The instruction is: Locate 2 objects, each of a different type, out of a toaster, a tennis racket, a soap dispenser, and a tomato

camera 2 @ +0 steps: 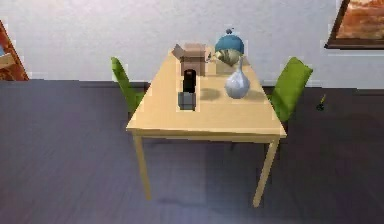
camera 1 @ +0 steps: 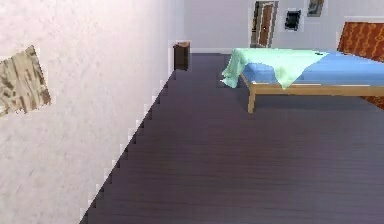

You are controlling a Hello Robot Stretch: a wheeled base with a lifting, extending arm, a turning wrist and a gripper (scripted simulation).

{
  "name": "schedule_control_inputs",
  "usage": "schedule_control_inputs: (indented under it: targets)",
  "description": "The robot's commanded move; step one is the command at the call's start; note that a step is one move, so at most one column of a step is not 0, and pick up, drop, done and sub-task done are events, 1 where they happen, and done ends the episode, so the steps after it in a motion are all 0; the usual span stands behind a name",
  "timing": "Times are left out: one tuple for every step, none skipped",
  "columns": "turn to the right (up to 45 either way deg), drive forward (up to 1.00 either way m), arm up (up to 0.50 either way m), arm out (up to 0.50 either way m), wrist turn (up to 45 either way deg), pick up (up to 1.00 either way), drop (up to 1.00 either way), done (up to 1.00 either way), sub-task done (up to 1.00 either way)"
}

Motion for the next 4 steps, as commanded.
schedule_control_inputs:
  targets:
    - [0.0,1.00,0.00,0.00,0.0,0.00,0.00,0.00,0.00]
    - [0.0,1.00,0.00,0.00,0.0,0.00,0.00,0.00,0.00]
    - [3.0,0.00,0.00,0.00,0.0,0.00,0.00,0.00,0.00]
    - [0.0,1.00,0.00,0.00,0.0,0.00,0.00,0.00,0.00]
